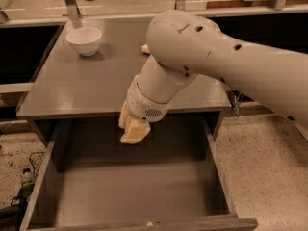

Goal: Pick orange from top drawer and place on counter

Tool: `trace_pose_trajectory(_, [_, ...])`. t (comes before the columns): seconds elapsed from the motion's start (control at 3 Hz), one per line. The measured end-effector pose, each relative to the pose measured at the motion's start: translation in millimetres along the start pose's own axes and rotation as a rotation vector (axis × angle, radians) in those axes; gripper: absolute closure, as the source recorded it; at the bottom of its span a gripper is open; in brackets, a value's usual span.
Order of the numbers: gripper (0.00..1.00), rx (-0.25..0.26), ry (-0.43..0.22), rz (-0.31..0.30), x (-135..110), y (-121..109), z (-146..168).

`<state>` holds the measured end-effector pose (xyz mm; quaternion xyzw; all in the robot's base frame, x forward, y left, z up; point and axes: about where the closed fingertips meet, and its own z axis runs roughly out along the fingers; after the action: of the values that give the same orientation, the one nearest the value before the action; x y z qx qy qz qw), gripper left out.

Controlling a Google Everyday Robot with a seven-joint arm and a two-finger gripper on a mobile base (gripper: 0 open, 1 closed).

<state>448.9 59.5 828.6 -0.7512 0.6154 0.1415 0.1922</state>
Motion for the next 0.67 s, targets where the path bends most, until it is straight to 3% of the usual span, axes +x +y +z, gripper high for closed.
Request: trace_pose_trajectory(0.67, [1.00,0.012,0.003,-0.012,3.8,-44.0,-20.3])
